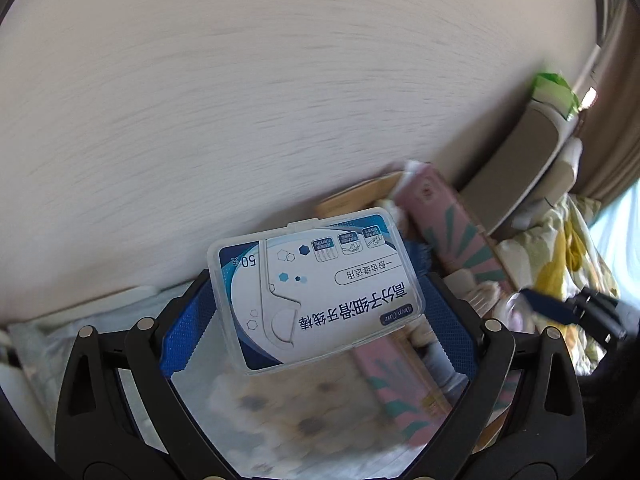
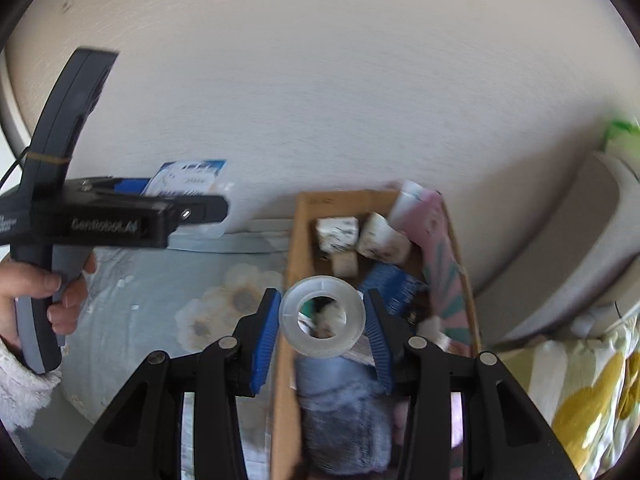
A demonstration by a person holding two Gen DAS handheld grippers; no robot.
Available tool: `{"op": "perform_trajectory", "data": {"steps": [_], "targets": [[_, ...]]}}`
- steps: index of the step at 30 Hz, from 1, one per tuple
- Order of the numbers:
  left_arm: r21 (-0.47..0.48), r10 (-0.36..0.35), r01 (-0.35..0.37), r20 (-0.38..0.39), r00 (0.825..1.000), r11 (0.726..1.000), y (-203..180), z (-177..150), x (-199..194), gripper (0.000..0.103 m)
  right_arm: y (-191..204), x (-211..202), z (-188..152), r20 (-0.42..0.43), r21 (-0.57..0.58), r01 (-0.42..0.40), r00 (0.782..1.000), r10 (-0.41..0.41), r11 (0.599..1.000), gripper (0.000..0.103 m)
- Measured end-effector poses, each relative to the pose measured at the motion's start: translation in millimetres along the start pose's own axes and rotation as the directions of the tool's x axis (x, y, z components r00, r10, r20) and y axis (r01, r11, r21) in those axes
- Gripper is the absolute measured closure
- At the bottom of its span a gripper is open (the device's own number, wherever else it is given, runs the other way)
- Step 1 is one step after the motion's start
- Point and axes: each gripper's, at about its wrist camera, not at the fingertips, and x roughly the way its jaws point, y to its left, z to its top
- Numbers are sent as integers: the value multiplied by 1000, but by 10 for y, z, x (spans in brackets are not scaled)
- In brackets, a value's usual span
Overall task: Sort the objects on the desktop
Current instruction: 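Carry tape roll with right tool while left tool carries floss box to box, then open both tools to drop tape roll and floss box into box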
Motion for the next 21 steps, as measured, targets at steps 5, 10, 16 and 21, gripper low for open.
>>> {"op": "perform_trajectory", "data": {"steps": [5, 10, 16, 21], "targets": [[48, -39, 40, -11, 999, 998, -400, 101, 286, 5, -227, 32, -179, -29, 36, 19, 999, -18, 999, 64], [92, -60, 65, -57, 997, 994, -720, 101, 635, 5, -476, 101, -336, -51, 111, 8, 999, -2, 994, 64], [123, -45, 55, -88, 995, 991, -886, 64, 907, 5, -657, 301, -388, -73, 111, 6, 997, 3, 994, 64], [140, 21, -2, -131, 991, 990, -957, 89, 1048, 0, -651, 253, -385, -82, 101, -9, 996, 18, 995, 64]]}}
